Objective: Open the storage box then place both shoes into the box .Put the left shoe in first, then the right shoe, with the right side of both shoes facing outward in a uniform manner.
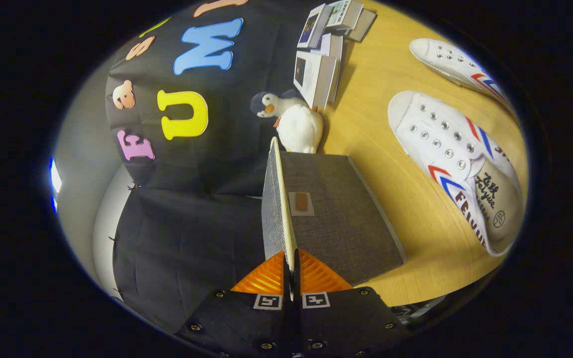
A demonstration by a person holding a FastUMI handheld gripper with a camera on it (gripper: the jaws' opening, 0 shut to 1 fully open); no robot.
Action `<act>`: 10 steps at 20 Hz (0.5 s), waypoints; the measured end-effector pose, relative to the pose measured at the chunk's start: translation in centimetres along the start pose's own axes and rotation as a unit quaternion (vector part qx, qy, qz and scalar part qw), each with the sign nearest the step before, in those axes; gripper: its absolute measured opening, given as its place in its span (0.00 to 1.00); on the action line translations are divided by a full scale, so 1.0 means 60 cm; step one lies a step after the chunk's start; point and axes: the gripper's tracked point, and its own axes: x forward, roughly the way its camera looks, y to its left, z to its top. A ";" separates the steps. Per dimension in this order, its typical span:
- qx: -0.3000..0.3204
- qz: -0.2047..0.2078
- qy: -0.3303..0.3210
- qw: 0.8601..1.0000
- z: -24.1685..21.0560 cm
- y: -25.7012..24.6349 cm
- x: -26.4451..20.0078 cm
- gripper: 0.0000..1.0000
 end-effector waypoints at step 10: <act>-0.062 0.017 0.016 0.998 -0.007 0.106 -0.015 0.01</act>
